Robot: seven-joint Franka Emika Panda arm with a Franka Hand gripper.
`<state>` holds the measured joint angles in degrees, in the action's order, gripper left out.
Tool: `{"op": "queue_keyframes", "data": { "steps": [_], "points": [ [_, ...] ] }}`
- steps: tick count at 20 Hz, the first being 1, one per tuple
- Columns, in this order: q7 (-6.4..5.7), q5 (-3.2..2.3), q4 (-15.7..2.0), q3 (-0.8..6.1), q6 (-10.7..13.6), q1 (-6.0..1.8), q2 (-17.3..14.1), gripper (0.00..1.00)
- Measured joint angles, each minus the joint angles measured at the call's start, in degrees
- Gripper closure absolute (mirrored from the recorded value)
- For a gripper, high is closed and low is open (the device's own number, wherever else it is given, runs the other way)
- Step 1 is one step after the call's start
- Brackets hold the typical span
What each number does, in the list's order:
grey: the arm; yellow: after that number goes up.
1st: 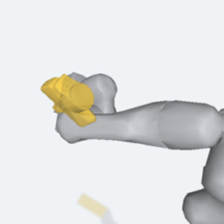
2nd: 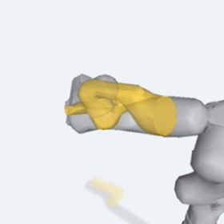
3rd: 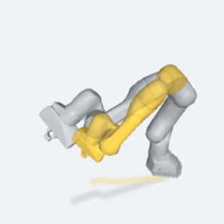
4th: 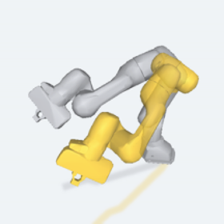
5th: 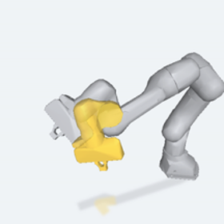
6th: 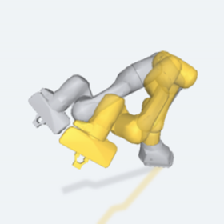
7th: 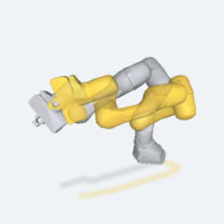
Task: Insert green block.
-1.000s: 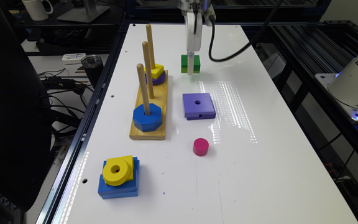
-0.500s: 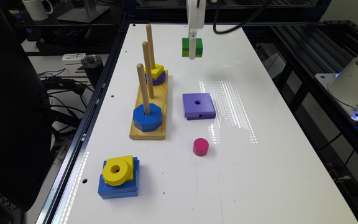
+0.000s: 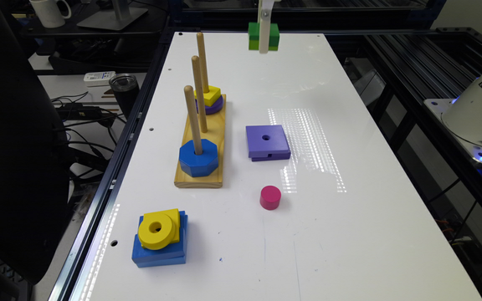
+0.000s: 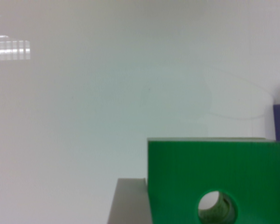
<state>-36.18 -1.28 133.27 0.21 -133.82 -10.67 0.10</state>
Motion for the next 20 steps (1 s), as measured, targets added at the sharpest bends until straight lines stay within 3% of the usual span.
{"op": "queue_keyframes", "data": {
  "steps": [5,12,20],
  "points": [
    [0.00,0.01,-0.65,0.03,2.8,0.00,2.7,1.00],
    [0.00,0.03,-3.03,0.09,6.7,0.01,4.2,1.00],
    [0.00,0.04,-4.27,0.14,8.8,0.01,5.1,1.00]
  ]
}}
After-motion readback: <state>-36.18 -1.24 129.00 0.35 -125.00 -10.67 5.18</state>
